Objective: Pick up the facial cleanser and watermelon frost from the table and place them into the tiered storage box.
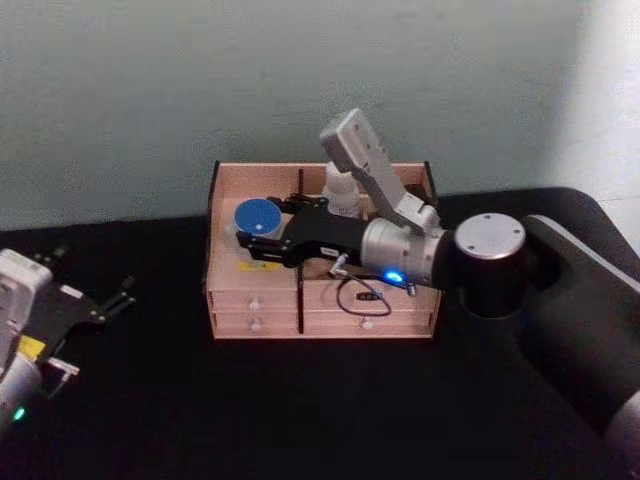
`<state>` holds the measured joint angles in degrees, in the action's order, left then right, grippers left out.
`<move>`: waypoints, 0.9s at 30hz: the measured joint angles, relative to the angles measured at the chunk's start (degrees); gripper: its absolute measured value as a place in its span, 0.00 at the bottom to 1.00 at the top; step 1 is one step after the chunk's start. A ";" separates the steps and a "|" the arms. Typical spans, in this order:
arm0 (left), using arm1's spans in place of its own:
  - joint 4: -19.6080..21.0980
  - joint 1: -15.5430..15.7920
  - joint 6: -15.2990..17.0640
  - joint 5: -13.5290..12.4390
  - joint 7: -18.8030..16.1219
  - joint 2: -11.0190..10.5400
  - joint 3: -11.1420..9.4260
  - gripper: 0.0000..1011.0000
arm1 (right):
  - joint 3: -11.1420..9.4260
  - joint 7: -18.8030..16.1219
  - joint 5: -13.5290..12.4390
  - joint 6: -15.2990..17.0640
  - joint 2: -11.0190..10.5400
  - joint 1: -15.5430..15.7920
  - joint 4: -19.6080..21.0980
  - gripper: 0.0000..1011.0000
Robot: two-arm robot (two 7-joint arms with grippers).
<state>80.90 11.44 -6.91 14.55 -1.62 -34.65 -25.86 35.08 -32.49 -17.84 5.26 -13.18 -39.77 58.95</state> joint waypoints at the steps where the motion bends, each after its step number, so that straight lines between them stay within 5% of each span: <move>1: 0.00 0.00 0.00 0.00 0.00 0.00 0.00 0.99 | -0.05 0.13 0.15 0.14 0.58 -0.39 -0.85 0.72; 19: 0.00 0.00 0.00 0.00 0.00 0.00 0.00 0.99 | -1.73 1.08 1.78 1.19 5.62 -3.94 -9.88 0.72; 27: 0.00 0.00 0.00 0.00 0.00 0.00 0.00 0.99 | -2.37 1.11 2.01 1.79 6.10 -4.26 -10.75 0.72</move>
<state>80.90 11.43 -6.91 14.55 -1.62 -34.65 -25.86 32.71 -31.37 -15.83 7.04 -7.08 -44.03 48.21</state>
